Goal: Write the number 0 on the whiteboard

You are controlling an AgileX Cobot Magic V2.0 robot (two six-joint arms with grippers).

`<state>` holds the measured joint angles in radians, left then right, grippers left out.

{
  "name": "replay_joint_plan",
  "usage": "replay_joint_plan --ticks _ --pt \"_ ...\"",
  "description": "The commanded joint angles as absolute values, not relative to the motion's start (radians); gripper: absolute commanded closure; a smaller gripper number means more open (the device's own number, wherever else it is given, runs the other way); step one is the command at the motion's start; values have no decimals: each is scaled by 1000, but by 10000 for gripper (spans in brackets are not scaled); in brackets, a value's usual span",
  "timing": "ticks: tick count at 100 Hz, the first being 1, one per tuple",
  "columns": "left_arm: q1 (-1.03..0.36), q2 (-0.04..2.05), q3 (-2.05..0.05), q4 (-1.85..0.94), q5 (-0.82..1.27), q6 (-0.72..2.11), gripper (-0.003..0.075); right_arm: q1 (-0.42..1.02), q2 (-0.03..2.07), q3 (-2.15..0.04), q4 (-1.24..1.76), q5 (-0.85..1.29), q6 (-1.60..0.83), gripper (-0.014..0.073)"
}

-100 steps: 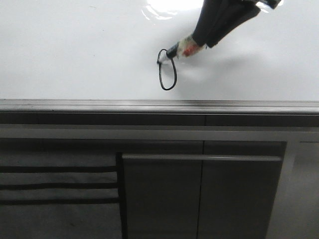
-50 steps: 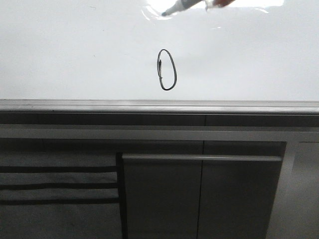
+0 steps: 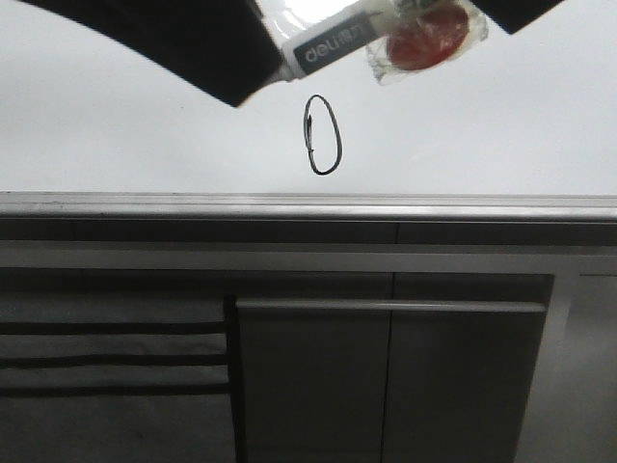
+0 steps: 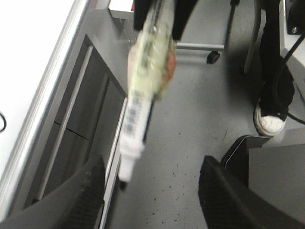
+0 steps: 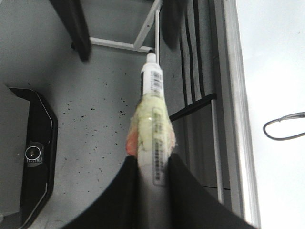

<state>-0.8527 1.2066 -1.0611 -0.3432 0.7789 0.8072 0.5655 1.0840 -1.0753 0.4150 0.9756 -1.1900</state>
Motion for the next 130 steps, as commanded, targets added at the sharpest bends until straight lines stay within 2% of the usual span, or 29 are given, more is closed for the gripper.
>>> replay_joint_plan --ticks 1,28,52,71,78,90,97,116,130 --pt "-867 1250 -1142 -342 742 811 321 569 1073 -1096 440 922 -1234 578" --pt "-867 1318 -1191 -323 748 817 335 569 1076 -1096 440 899 -1239 578" --pt "-867 1318 -1191 -306 750 817 525 569 1076 -1096 440 899 -1239 578" --pt "-867 1318 -1191 -306 748 817 628 569 1076 -1096 440 909 -1239 571" --pt "-867 1318 -1191 -306 748 817 643 569 1076 -1096 440 909 -1239 522" --pt "-867 1318 -1191 -306 742 817 651 569 1076 -1096 440 898 -1232 333" --pt "-862 1318 -1191 -306 738 817 651 567 1072 -1101 440 898 -1229 258" --pt "-742 1318 -1177 -304 679 739 651 466 996 -1157 391 885 -1115 233" --pt "-565 1318 -1117 -318 484 648 651 312 912 -1160 383 848 -1006 233"
